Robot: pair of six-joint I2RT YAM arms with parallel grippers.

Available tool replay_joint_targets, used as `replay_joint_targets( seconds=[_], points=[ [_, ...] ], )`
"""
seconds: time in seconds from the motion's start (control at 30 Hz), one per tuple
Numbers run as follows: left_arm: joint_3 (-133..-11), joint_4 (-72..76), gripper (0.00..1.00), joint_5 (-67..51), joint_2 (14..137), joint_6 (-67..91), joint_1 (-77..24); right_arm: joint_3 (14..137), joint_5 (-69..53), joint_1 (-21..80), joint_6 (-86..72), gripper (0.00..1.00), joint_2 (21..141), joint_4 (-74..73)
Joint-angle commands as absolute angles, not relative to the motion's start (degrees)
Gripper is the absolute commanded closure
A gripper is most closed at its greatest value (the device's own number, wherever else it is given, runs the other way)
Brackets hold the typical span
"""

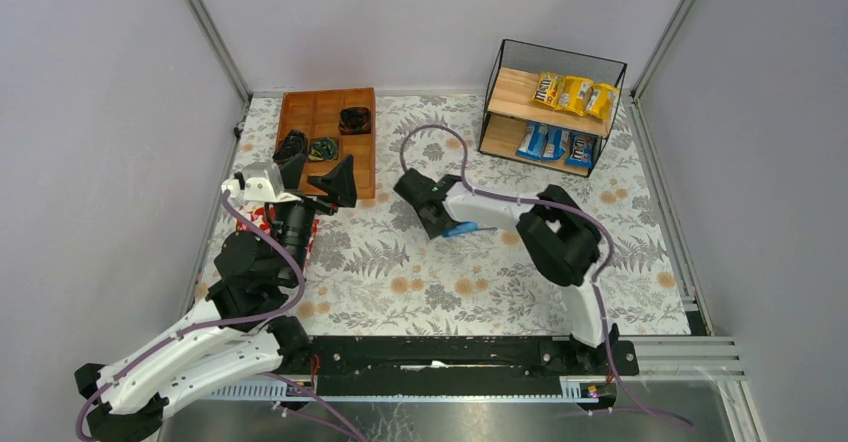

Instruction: Place and organize the candy bags onto the shelf

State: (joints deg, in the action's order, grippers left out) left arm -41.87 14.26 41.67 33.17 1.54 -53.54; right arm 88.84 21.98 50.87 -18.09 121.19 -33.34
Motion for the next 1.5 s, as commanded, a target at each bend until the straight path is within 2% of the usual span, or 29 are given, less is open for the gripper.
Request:
replay_joint_targets(
  seconds=[0.0, 0.2, 0.3, 0.37, 0.57, 0.8, 1.1, 1.47],
  points=[
    [-42.62, 16.19, 0.01, 40.81, 33.49, 1.96, -53.3, 78.44, 23.0, 51.33, -17.61, 0.5, 109.92, -34.65],
    [-42.91, 15.82, 0.01, 40.56, 33.83, 2.37, -53.32, 74.53, 23.92, 51.72, -24.22, 0.38, 103.02, -38.67],
    [-42.98, 15.82, 0.01, 40.88, 33.84, 2.21, -53.26, 76.09, 28.62, 53.39, -28.32, 0.31, 104.15, -40.82],
    [-42.98, 15.82, 0.01, 41.16, 33.75, 2.07, -53.26, 78.77, 31.08, 54.17, -29.6, 0.3, 107.07, -42.47],
    [-43.07, 16.04, 0.01, 41.9, 32.94, 1.54, -53.27, 93.75, 43.41, 57.21, -34.15, 0.37, 119.39, -55.74],
    [-42.74, 16.52, 0.01, 42.45, 31.61, 1.03, -53.31, 102.2, 50.57, 59.35, -37.6, 0.45, 129.41, -65.32],
    [-42.56, 16.59, 0.01, 42.36, 30.0, 1.32, -53.3, 107.67, 54.77, 60.29, -41.24, 0.59, 138.39, -73.11],
    [-42.54, 16.35, 0.01, 42.0, 29.4, 1.58, -53.31, 107.84, 57.55, 60.29, -41.58, 0.65, 142.16, -73.94]
  ],
)
